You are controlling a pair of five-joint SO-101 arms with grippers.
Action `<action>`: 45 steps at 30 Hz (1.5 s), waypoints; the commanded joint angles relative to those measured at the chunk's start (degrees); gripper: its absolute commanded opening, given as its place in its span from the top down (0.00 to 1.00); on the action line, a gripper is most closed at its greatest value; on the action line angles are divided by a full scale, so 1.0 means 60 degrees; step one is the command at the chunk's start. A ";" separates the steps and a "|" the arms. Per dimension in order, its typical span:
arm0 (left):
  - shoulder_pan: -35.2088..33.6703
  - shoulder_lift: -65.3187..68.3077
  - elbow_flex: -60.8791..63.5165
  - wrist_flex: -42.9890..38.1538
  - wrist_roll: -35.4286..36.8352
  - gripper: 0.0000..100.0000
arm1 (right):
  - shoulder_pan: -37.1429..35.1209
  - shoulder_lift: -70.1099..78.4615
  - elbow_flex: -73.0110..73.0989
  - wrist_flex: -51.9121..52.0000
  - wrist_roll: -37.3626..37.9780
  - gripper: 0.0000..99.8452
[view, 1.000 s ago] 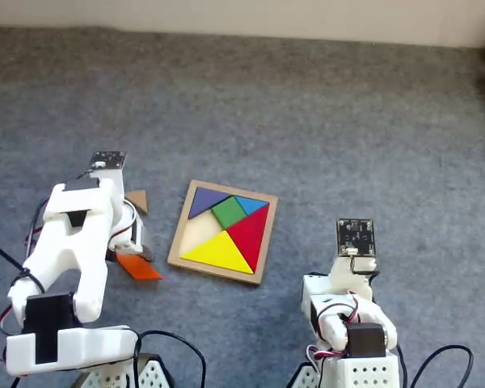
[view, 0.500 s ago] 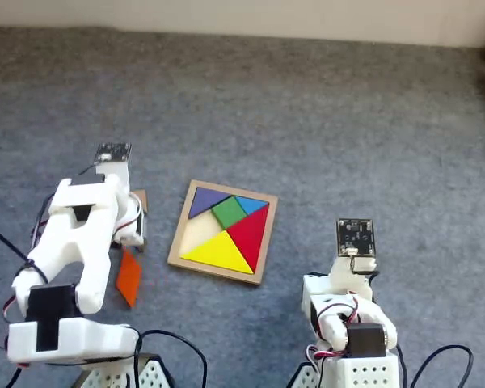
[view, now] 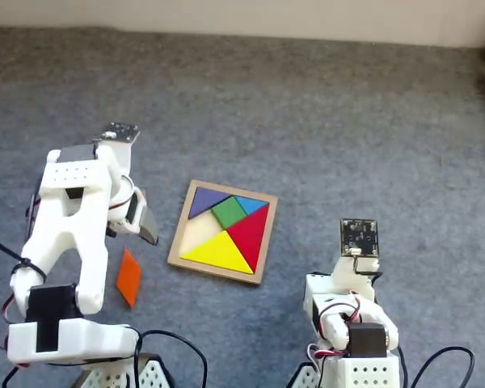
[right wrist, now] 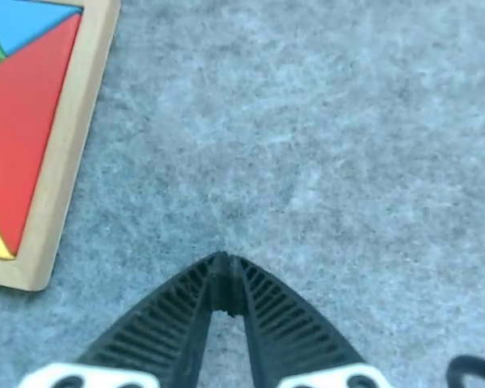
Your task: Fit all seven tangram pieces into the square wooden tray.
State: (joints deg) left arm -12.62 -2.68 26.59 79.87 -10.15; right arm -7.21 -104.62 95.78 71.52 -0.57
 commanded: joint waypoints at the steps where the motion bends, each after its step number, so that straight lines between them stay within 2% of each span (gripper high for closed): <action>1: 0.0183 -0.0432 0.0608 0.0147 -0.0733 0.72 | 0.0125 -0.0095 0.1414 0.0037 -0.0044 0.99; 5: 0.0110 -0.1209 0.2337 -0.0996 -0.1421 0.77 | 0.0125 -0.0095 0.1414 0.0037 -0.0044 0.99; 11: 0.0110 -0.1897 0.4418 -0.2652 -0.1495 0.79 | 0.0125 -0.0095 0.1414 0.0037 -0.0044 0.99; 14: 0.0110 -0.1795 0.4564 -0.2769 -0.1451 0.79 | 0.0125 -0.0095 0.1414 0.0037 -0.0044 0.99; 22: 0.0183 -0.1810 0.4564 -0.3429 -0.1451 0.94 | 0.0125 -0.0095 0.1414 0.0037 -0.0044 0.99; 28: 0.0154 -0.1824 0.3480 -0.3311 -0.1436 1.00 | 0.0125 -0.0095 0.1414 0.0037 -0.0044 0.99; 36: 0.0198 -0.1824 0.1341 -0.1612 -0.1026 1.00 | 0.0125 -0.0095 0.1414 0.0037 -0.0044 0.99; 41: 0.1062 -0.1824 0.0110 -0.0689 -0.0864 1.00 | 0.0125 -0.0095 0.1414 0.0037 -0.0044 0.99; 45: 0.2103 -0.1810 -0.0403 -0.0645 -0.0059 1.00 | 0.0125 -0.0095 0.1414 0.0037 -0.0044 0.99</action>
State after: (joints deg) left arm -4.88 -12.62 28.62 75.38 -13.41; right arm -7.03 -104.62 95.78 71.52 -0.57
